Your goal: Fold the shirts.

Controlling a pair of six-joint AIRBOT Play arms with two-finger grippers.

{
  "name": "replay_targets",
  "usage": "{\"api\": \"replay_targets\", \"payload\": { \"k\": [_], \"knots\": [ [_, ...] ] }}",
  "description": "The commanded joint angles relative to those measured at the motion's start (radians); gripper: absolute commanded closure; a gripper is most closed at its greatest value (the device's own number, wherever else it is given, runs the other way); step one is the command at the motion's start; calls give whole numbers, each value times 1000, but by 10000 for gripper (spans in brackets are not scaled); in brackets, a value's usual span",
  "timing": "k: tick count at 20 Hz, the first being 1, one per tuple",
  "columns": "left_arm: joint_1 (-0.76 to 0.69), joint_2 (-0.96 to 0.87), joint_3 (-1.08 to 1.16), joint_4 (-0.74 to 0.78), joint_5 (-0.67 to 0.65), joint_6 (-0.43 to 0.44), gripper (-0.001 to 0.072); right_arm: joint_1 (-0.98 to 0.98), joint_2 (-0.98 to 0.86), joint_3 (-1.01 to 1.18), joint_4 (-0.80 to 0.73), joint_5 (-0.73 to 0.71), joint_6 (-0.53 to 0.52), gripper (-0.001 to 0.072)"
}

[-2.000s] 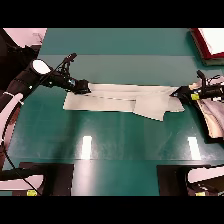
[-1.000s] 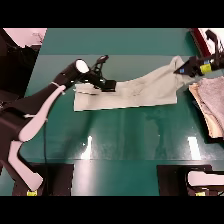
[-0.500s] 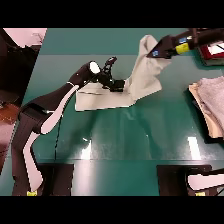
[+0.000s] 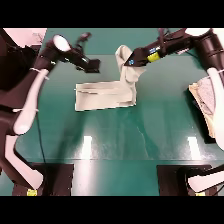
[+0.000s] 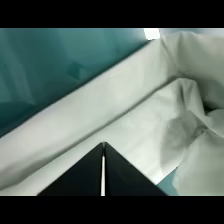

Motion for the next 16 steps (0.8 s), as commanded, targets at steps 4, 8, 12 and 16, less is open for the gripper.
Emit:
{"api": "replay_targets", "payload": {
  "k": [4,8,12,16],
  "knots": [
    [192,248,3,35,-95,29,685,191,-196,39,4,-186,-146,694],
    [206,331,3,61,-100,29,684,357,-370,188,29,-364,-182,233],
    [207,346,3,73,-146,58,684,348,-236,26,-24,-391,-188,40],
    [207,343,0,90,-196,58,684,162,-56,-168,-189,-235,-90,99]
  ]
}}
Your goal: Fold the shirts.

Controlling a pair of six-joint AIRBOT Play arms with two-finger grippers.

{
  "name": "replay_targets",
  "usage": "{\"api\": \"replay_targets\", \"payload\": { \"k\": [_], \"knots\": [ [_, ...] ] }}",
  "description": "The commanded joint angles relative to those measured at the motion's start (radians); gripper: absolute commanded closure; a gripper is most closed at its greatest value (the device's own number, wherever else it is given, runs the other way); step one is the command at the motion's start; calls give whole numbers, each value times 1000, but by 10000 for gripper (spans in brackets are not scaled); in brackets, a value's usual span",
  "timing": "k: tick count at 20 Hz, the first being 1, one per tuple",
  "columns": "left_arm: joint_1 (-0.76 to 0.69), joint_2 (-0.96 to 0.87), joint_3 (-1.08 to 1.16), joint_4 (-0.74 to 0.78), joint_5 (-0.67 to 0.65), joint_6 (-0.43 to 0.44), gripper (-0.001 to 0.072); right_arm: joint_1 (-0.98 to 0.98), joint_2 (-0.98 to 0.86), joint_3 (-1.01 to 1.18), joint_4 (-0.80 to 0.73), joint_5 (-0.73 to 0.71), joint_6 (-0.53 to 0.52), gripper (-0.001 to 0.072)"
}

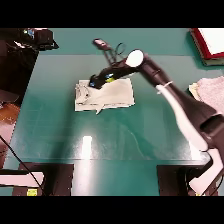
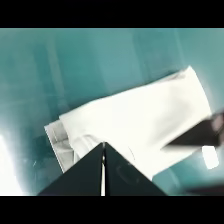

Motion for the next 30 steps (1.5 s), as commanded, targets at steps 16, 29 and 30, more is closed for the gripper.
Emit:
{"api": "replay_targets", "payload": {
  "k": [16,29,30],
  "knots": [
    [2,2,-1,15,-37,4,684,-453,-73,-395,322,151,130,32],
    [2,2,-1,13,-75,4,684,-272,-228,-17,327,111,89,696],
    [2,2,-1,10,-91,4,684,-297,-201,-25,323,105,89,696]
  ]
}}
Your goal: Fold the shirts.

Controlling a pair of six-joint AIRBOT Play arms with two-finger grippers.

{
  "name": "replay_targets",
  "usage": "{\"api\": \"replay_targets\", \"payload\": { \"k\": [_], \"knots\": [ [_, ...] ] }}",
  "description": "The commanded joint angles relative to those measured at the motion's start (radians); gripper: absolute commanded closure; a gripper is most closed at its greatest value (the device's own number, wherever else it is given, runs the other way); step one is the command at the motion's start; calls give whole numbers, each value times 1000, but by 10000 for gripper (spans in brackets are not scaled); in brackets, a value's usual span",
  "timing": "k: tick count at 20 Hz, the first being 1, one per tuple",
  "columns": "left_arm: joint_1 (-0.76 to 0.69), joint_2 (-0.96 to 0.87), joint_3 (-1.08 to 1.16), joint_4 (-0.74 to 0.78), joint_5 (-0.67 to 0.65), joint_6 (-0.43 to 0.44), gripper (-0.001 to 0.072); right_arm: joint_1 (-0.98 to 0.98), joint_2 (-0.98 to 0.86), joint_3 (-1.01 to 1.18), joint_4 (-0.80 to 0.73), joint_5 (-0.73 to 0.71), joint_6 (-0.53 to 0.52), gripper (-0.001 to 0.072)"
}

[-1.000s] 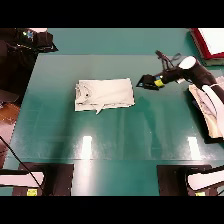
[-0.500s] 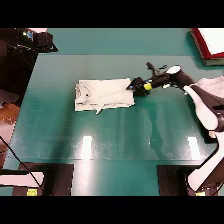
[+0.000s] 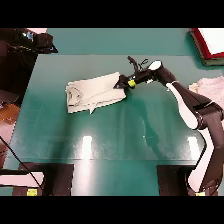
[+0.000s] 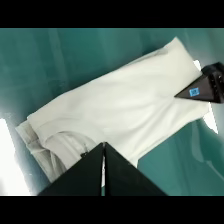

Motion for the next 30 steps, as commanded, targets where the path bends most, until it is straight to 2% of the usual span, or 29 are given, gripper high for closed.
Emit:
{"api": "replay_targets", "payload": {
  "k": [1,6,10,15,20,25,30],
  "knots": [
    [-3,0,0,-7,-39,0,684,-56,61,12,-8,-26,-6,696],
    [-55,0,0,-6,-36,1,684,-314,344,-209,-157,-76,26,696],
    [-127,0,0,-6,-3,1,684,-602,572,-379,-210,-122,67,696],
    [-190,0,0,-7,46,1,684,-866,716,-526,-233,-248,73,696],
    [-220,0,0,-6,50,1,684,-937,719,-487,-226,-291,72,696],
    [-220,0,0,-6,50,1,684,-937,750,-256,-237,-173,73,696],
    [-220,0,0,-6,48,27,684,-937,883,-228,-503,-60,175,696]
  ]
}}
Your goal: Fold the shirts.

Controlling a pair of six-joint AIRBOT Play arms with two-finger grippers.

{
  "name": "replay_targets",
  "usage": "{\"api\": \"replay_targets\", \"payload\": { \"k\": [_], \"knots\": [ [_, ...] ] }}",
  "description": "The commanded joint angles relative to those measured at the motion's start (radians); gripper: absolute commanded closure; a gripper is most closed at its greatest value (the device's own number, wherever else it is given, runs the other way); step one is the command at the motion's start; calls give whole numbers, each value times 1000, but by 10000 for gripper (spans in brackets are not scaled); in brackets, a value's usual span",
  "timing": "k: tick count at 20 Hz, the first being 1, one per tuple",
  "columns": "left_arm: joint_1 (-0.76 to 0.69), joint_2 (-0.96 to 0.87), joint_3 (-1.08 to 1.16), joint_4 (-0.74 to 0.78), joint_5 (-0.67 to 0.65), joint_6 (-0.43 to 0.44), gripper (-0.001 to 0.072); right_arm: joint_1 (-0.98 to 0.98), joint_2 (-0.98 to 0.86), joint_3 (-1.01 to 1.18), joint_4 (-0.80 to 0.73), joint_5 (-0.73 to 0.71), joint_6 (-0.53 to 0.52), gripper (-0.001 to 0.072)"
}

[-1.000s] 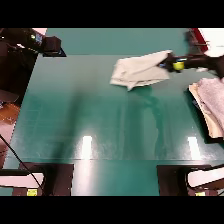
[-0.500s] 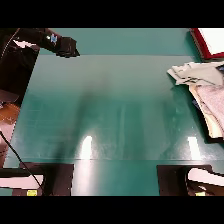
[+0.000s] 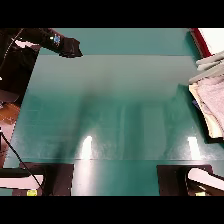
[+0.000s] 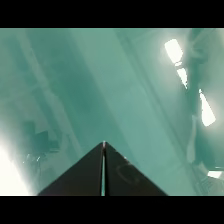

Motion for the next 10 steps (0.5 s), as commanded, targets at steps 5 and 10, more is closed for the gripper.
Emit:
{"api": "replay_targets", "payload": {
  "k": [5,10],
  "knots": [
    [-1,0,0,0,-20,21,684,-2,224,-151,-449,208,149,696],
    [-1,0,0,0,-53,46,684,-2,341,-361,-639,312,204,694]
  ]
}}
